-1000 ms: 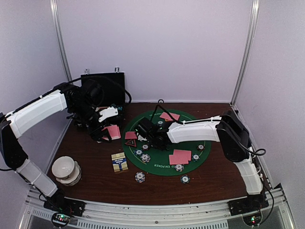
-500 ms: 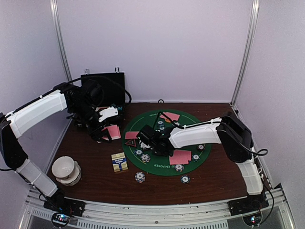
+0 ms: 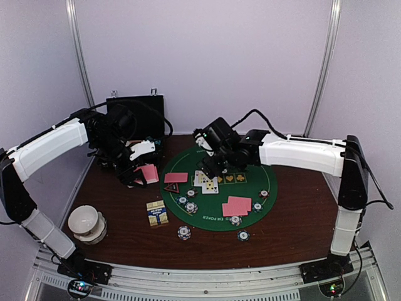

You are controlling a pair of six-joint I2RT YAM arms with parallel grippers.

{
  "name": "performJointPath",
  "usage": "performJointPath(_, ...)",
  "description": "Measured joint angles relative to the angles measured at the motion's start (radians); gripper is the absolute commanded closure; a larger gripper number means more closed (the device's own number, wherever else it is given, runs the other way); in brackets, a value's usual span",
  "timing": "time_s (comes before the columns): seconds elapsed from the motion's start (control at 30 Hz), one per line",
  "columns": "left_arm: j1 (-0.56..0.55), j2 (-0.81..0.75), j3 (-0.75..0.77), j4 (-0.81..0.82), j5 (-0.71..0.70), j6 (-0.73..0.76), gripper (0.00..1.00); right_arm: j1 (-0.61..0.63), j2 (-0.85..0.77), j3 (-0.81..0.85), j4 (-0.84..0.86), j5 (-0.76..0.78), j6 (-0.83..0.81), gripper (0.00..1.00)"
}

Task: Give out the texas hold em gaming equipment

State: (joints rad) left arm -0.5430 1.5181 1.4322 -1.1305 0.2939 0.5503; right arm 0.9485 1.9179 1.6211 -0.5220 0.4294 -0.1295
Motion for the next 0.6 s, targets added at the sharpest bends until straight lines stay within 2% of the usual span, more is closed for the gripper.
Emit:
performJointPath(0.13,0.0,0.0,0.0,0.0,0.0,0.0,1.0,-0.045,-0.048,0.04,-0.021,-0.231,0.213,0.01)
performJointPath(0.23,0.0,0.0,0.0,0.0,0.0,0.0,1.0,-0.074,-0.055,0.046,-0.007,-0.465,0.386,0.0)
performJointPath(0.43,0.0,0.0,0.001,0.0,0.001,-0.001,1.0,-0.093,0.0,0.048,0.099,-0.914,0.726,0.01)
performJointPath(0.6,0.0,0.0,0.002,0.0,0.002,-0.003,1.0,-0.087,0.049,0.048,0.222,-1.133,0.926,0.0)
